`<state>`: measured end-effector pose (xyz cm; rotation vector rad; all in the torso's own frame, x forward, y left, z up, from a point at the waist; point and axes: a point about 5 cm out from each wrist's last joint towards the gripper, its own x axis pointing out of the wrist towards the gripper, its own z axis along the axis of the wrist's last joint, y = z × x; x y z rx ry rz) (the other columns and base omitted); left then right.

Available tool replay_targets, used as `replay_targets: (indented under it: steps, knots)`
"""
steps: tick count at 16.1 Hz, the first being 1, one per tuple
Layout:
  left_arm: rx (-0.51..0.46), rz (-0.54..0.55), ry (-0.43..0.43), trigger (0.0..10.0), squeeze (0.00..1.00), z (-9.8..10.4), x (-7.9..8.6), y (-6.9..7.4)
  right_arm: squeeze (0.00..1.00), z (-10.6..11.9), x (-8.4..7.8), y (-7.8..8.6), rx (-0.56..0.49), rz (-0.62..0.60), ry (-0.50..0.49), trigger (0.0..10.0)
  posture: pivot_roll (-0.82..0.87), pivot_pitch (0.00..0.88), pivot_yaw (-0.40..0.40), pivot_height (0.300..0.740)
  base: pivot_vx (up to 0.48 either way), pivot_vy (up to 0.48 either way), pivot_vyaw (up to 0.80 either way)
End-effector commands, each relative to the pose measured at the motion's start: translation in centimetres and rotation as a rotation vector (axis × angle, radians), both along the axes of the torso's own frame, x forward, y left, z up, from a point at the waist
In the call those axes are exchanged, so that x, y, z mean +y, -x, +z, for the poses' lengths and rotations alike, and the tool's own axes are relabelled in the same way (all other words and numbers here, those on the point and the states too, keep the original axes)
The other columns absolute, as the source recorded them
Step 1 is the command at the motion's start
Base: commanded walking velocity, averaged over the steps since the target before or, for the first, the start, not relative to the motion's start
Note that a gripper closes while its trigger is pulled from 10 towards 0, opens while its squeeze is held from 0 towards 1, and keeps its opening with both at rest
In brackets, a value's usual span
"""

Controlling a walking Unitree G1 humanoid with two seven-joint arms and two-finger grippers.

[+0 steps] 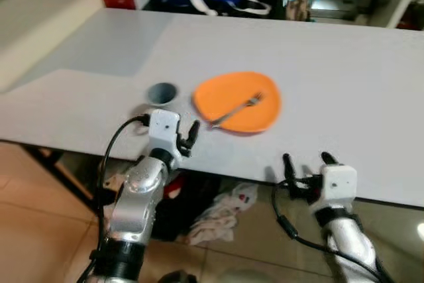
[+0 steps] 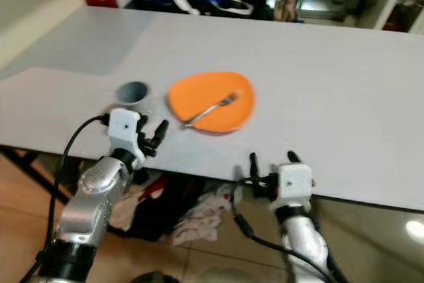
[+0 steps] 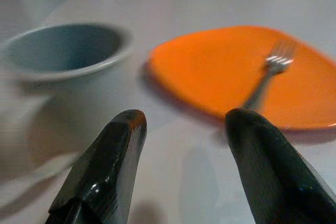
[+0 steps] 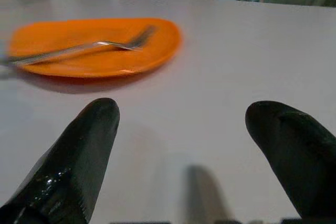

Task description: Setting the table

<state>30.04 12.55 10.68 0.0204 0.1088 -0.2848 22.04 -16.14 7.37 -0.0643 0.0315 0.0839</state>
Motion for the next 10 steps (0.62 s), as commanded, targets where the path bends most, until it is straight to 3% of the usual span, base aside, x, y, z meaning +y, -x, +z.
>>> replay_targets:
  steps: [1,6,10]
  knots:
    - [0.003,0.004,0.012,10.0,0.0,0.18,-0.21,-0.24,0.0,-0.15,-0.42,0.07,0.01,-0.011,0.003,10.0,-0.13,0.0,0.053,0.736,0.0,0.472,0.0]
    - [0.013,-0.015,0.027,10.0,0.0,0.36,-0.42,-0.5,0.0,-0.69,-0.62,0.13,0.022,-0.014,0.003,10.0,-0.13,0.0,0.055,0.736,0.0,0.477,0.0]
    - [0.009,-0.015,-0.017,10.0,0.0,0.52,-0.23,-1.22,0.0,-0.83,-0.74,0.18,0.02,-0.014,-0.002,10.0,-0.13,0.0,0.056,0.736,0.0,0.48,0.0]
